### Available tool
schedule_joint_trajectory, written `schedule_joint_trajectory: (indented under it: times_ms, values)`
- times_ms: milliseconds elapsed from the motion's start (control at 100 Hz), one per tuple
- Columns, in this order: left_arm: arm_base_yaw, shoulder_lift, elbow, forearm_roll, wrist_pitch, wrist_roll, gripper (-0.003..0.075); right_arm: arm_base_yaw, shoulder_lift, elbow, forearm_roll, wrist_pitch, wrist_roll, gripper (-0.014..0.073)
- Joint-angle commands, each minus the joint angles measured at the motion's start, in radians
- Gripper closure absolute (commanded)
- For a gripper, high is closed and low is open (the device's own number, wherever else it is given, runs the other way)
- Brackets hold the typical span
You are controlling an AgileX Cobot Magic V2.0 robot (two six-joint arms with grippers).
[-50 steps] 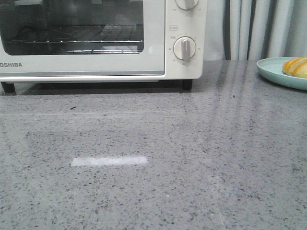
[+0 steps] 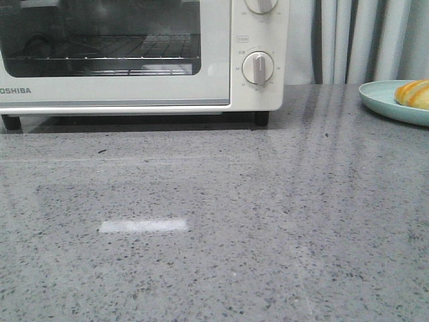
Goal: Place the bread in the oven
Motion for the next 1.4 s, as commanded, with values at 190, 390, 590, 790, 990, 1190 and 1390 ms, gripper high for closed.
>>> schedule_joint_trajectory:
  times_ms: [190, 390, 590, 790, 990, 1190, 1390]
  values:
    - [-0.002, -0.029, 0.026, -0.004, -0.051, -0.011, 0.0741, -0.006, -0.023, 0.014, -0.02, -0.035, -0.002, 0.0643]
    - [-0.002, -0.029, 0.026, 0.041, -0.115, -0.011, 0.0741, -0.006, -0.023, 0.012, -0.026, -0.105, -0.002, 0.0643]
    - [-0.002, -0.029, 0.026, -0.41, -0.312, -0.011, 0.0741, -0.006, -0.023, 0.012, 0.002, -0.357, -0.002, 0.0643]
    - [-0.002, -0.029, 0.026, -0.803, -0.418, -0.011, 0.0741, -0.006, -0.023, 0.01, 0.171, -0.578, -0.002, 0.0643]
    - [-0.009, -0.025, -0.043, -0.836, -0.438, 0.005, 0.0742, -0.006, -0.023, -0.03, 0.443, -0.553, -0.002, 0.0643]
    - [-0.033, 0.151, -0.302, -0.471, -0.274, 0.035, 0.0742, -0.006, 0.073, -0.233, 0.374, -0.333, -0.002, 0.0643]
    - [-0.06, 0.521, -0.621, -0.281, -0.176, 0.14, 0.0741, -0.006, 0.265, -0.411, 0.302, -0.181, -0.002, 0.0643]
